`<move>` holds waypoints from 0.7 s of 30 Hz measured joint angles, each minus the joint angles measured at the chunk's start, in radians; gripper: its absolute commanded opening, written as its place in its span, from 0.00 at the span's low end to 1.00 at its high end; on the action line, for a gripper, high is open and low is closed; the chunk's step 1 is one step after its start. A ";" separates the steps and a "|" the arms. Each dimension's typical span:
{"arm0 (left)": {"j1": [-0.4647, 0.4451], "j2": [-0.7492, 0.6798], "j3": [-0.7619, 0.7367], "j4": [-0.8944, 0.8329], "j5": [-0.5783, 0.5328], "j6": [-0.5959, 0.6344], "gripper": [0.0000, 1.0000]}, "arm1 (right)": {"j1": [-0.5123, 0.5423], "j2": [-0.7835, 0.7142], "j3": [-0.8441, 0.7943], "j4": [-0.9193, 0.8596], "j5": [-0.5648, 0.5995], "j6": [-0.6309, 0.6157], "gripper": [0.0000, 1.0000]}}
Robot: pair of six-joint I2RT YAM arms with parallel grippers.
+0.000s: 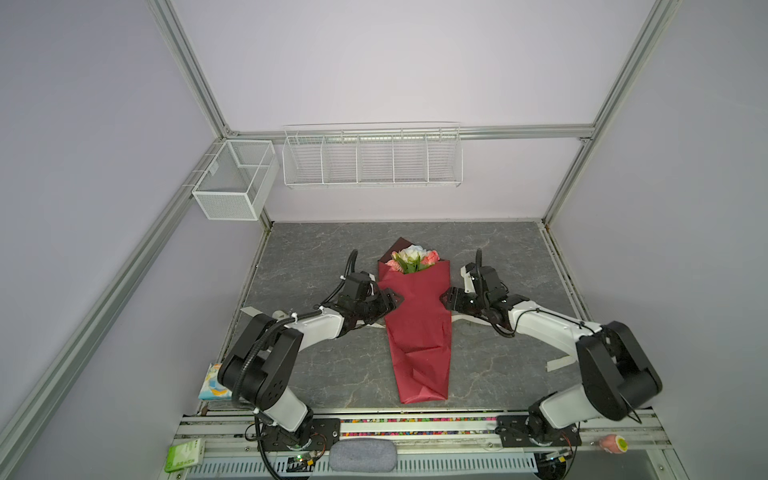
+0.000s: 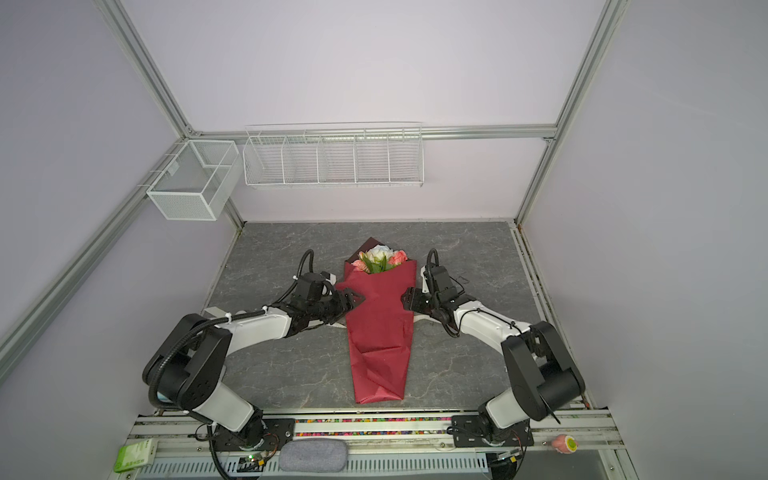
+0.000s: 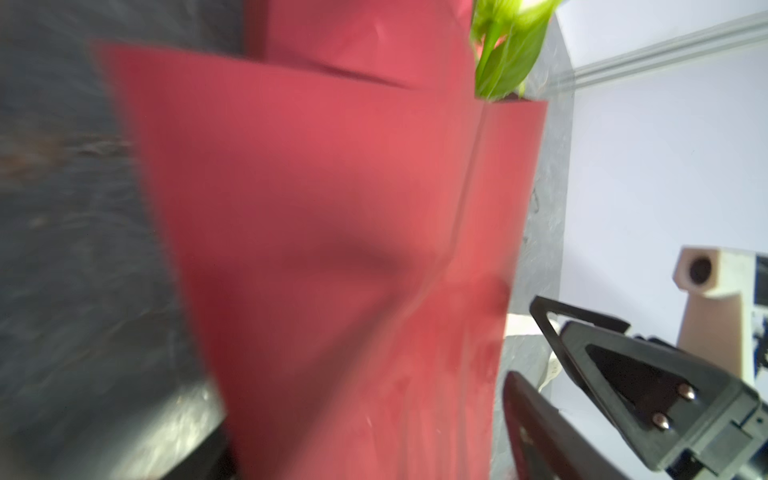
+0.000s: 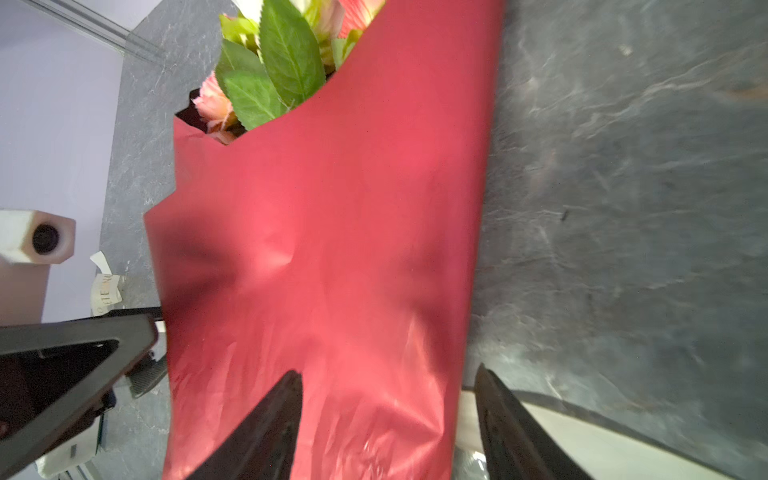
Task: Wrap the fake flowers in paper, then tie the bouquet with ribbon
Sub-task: 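Release the cone and move both grippers out to the ribbon ends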
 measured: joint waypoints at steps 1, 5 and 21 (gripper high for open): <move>0.000 -0.035 0.000 -0.039 -0.021 0.014 0.91 | -0.002 -0.044 -0.003 -0.033 0.031 -0.006 0.71; 0.003 -0.145 0.004 -0.181 -0.109 0.053 0.96 | -0.005 -0.216 -0.011 -0.158 0.169 -0.030 0.72; 0.613 -0.433 0.066 -0.763 -0.429 0.218 0.86 | -0.194 -0.724 -0.069 -0.503 0.562 0.035 0.92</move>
